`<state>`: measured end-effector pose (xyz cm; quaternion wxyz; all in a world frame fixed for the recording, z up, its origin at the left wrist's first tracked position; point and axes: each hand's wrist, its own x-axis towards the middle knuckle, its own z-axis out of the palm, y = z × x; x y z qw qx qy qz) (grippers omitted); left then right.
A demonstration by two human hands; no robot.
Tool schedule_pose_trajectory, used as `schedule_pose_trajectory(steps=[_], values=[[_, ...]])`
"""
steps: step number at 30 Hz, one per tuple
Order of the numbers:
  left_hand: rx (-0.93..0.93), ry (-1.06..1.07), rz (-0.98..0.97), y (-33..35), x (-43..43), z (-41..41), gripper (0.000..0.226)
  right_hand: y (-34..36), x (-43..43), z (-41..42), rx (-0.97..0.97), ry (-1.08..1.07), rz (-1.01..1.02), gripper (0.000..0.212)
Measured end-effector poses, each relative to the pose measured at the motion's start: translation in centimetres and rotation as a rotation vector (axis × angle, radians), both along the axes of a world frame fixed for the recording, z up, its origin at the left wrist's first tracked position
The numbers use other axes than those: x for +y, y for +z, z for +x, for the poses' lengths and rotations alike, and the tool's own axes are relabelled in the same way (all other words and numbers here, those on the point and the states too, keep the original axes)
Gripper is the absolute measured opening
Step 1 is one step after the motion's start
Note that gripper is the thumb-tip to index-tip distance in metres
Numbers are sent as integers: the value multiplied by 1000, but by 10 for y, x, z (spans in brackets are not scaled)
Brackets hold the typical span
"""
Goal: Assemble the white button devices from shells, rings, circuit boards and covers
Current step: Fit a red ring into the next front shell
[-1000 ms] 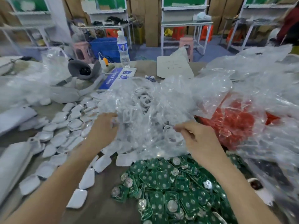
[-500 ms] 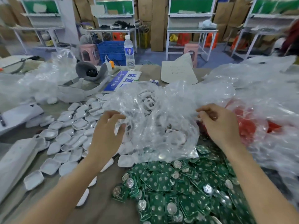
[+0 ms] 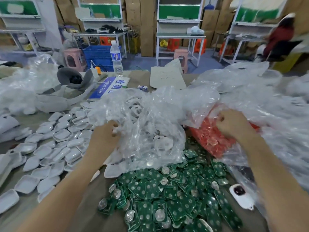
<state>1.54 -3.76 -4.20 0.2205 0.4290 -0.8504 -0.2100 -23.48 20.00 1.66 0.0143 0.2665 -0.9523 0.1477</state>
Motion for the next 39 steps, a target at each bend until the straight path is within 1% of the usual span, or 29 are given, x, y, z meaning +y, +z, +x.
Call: schedule_pose_trajectory(steps=[1,2,3,5,6,7,8,9,10,12,13,15,18,20,23,25,27,28,31,33,36,39], values=[[80,35,-16,6,3,1,25,-3,7,-7,-25,-38,84,14],[179,73,-50,15,7,2,26,-6,12,-11,-64,-67,124,12],[300,108,-100,26,14,2,26,-11,16,-12,-96,-87,119,11],[595,105,-178,51,38,3,25,-17,21,-14,-91,-109,9,15],[745,41,-165,62,56,3,24,-17,24,-13,-34,-121,-82,17],[862,-63,-113,69,75,2,26,-15,30,-15,42,-155,-195,17],[922,-176,-28,70,97,0,30,-10,37,-17,104,-212,-304,16],[904,-276,72,68,118,-4,33,-6,44,-21,138,-269,-369,16],[833,-354,166,61,137,-10,33,-4,50,-26,127,-299,-357,17],[672,-449,385,41,163,-29,32,-6,53,-31,15,-255,-179,19],[623,-467,500,29,169,-37,30,-9,52,-30,-21,-214,-97,18],[559,-456,664,10,170,-50,22,-14,49,-29,-40,-163,-38,20],[553,-430,855,-1,160,-59,5,-18,49,-31,-44,-165,-95,27],[578,-451,945,-3,153,-58,11,-19,50,-33,-12,-174,-122,27],[629,-479,1084,-2,146,-54,15,-17,54,-35,34,-172,-211,18],[587,-473,1051,-3,143,-52,17,-14,59,-36,28,-233,-373,13],[586,-469,1034,-6,142,-53,11,-10,63,-36,8,-303,-554,8],[593,-453,1030,-9,141,-54,10,-9,64,-35,9,-312,-601,8],[617,-409,971,-14,140,-54,11,-8,64,-28,21,-305,-630,10],[617,-439,883,-15,141,-52,18,-9,64,-23,46,-306,-651,19],[593,-459,795,-15,141,-52,20,-11,66,-23,1,-301,-630,31],[589,-436,778,-16,141,-52,22,-15,69,-24,-52,-276,-628,32]])
